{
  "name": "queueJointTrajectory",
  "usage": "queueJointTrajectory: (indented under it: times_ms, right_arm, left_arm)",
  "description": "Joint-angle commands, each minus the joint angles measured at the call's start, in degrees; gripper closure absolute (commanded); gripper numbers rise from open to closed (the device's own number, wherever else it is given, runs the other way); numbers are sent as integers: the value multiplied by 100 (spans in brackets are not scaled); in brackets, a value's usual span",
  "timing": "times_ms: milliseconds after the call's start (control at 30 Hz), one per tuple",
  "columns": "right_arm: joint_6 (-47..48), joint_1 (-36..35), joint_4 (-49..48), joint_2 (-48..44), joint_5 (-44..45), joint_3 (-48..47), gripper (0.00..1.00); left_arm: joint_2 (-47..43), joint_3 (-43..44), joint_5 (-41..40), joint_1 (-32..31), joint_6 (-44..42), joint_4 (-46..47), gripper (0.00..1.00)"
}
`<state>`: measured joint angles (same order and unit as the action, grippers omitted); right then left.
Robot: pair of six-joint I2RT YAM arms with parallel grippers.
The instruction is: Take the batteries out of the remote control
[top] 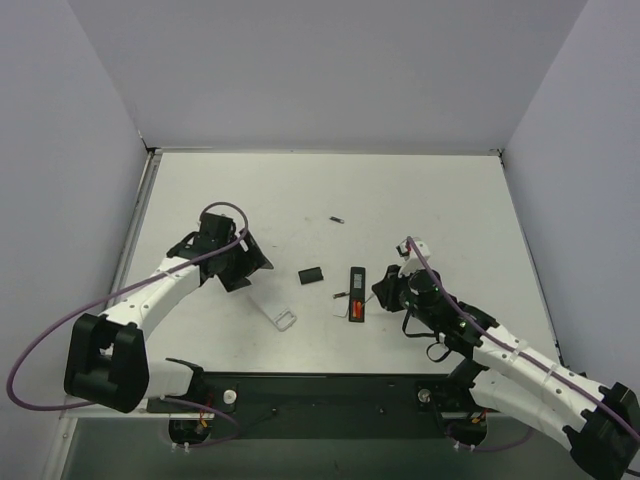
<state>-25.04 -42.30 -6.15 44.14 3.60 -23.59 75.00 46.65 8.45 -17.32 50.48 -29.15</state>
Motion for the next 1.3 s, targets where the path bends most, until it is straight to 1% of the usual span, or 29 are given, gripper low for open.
queueJointTrajectory:
  times_ms: [0, 33, 67, 100, 133, 167, 267, 300, 367, 400, 433, 500, 533, 633, 800, 967, 1133, 1267]
  right_arm:
    - [-36, -6, -325, 147, -43, -181, 100]
    - [-106, -6, -316, 191, 26, -198, 100]
    - [-124, -15, -282, 226, 71, -224, 100]
    - [-133, -23, -255, 261, 97, -251, 100]
    - [-133, -32, -237, 323, 97, -303, 100]
    - [-124, -41, -237, 358, 97, -312, 100]
    - [-80, -67, -308, 446, 150, -356, 100]
    - [-80, -76, -299, 481, 176, -374, 100]
    - [-54, -94, -299, 499, 194, -365, 100]
    - [7, -94, -334, 516, 177, -348, 100]
    - [51, -111, -421, 517, 142, -321, 100]
    - [156, -120, -501, 525, 141, -251, 100]
    - [183, -138, -527, 525, 159, -233, 100]
    - [297, -147, -649, 508, 98, -137, 100]
    - [359, -199, -694, 543, 124, -49, 100]
    - [350, -243, -668, 543, 141, 4, 100]
    - [298, -313, -589, 543, 229, 65, 100]
    - [315, -349, -738, 508, 326, 250, 100]
  left_arm:
    - [-73, 248, 227, -78, -213, 84, 19]
    - [-108, 222, 428, -104, -249, 372, 21]
    - [-126, 178, 569, -131, -266, 566, 26]
    - [-135, 82, 727, -192, -293, 777, 29]
    - [-144, 46, 1094, -245, -293, 1257, 33]
    - [-126, 19, 1237, -306, -284, 1454, 39]
    - [137, 203, 1449, -657, -267, 1824, 49]
    - [346, 360, 1458, -867, -275, 1833, 65]
    - [576, 476, 1537, -1062, -284, 2009, 80]
    - [803, 502, 1572, -1167, -232, 2105, 96]
    - [927, 494, 1668, -1334, -197, 2411, 100]
    - [1330, 494, 1818, -1501, -30, 2720, 100]
    - [1463, 520, 1940, -1676, 23, 3078, 100]
    - [1938, 599, 2029, -1941, 164, 3484, 100]
    - [2667, 942, 2047, -2328, 269, 3600, 100]
    - [2950, 916, 1985, -2521, 392, 3828, 100]
    - [3187, 924, 1924, -2627, 410, 3776, 100]
    - [3231, 810, 1827, -2689, 410, 3776, 100]
